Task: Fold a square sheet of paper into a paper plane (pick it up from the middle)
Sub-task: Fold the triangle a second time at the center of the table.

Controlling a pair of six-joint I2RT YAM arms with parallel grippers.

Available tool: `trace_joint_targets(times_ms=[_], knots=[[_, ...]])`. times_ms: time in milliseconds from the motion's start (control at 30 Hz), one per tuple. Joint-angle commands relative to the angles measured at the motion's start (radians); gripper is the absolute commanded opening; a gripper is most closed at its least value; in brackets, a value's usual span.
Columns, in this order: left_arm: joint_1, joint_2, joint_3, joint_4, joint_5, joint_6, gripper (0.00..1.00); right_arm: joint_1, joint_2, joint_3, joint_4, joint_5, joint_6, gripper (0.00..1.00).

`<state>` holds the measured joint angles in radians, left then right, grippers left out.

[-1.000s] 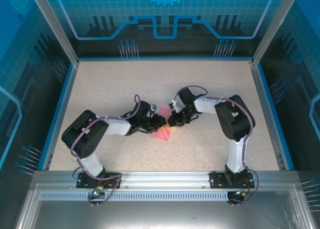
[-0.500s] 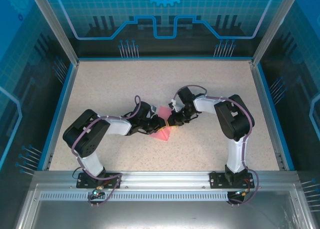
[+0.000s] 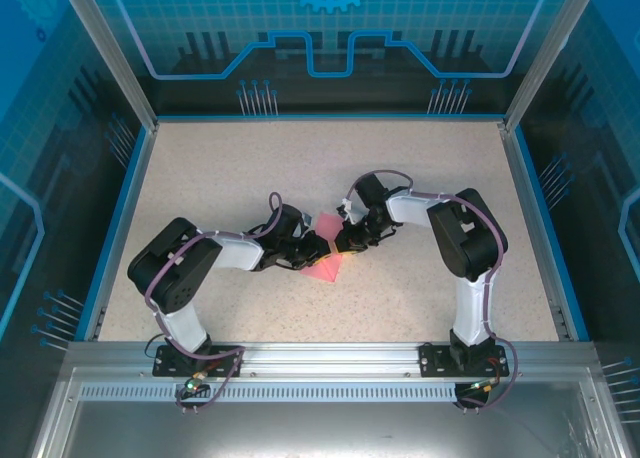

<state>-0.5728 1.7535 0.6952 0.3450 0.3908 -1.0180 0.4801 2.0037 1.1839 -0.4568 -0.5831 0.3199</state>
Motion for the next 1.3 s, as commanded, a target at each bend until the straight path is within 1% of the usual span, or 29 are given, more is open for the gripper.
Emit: trace_joint_targets(times_ms=[0,433,533,600,633,700,800,867,900,933,1000,1067,1267], knots=[[-0.006,0.025,0.002,-0.029,-0.015,0.019,0.16,0.015,0.029,0.019,-0.026,0.023,-0.016,0.11],[-0.006,0.041,0.007,-0.066,-0.032,0.025,0.16,0.015,0.039,0.023,-0.032,0.029,-0.017,0.11],[-0.006,0.045,0.006,-0.073,-0.033,0.022,0.15,0.017,0.03,0.029,-0.042,0.029,-0.013,0.11],[-0.007,0.045,0.006,-0.085,-0.039,0.022,0.15,0.015,0.003,0.037,-0.047,0.031,-0.004,0.13],[-0.008,0.045,0.006,-0.092,-0.042,0.022,0.15,0.014,-0.013,0.04,-0.051,0.041,0.003,0.15],[-0.007,0.046,0.006,-0.113,-0.05,0.025,0.14,0.004,-0.077,0.035,-0.05,0.088,0.028,0.22],[-0.01,0.044,0.006,-0.132,-0.059,0.025,0.12,0.008,-0.183,0.003,-0.042,0.238,0.052,0.26],[-0.012,0.043,0.007,-0.146,-0.069,0.025,0.12,0.025,-0.218,-0.006,-0.048,0.29,0.052,0.25],[-0.014,0.043,0.009,-0.152,-0.072,0.028,0.11,0.035,-0.223,-0.009,-0.049,0.289,0.053,0.23],[-0.015,0.045,0.013,-0.155,-0.073,0.03,0.11,0.046,-0.218,-0.008,-0.05,0.274,0.053,0.21],[-0.016,0.047,0.015,-0.155,-0.077,0.029,0.11,0.066,-0.185,0.0,-0.054,0.229,0.057,0.14],[-0.018,0.047,0.016,-0.156,-0.082,0.026,0.1,0.083,-0.151,0.0,-0.045,0.201,0.067,0.09],[-0.018,0.041,0.013,-0.166,-0.093,0.026,0.08,0.098,-0.085,-0.006,-0.007,0.137,0.082,0.06]])
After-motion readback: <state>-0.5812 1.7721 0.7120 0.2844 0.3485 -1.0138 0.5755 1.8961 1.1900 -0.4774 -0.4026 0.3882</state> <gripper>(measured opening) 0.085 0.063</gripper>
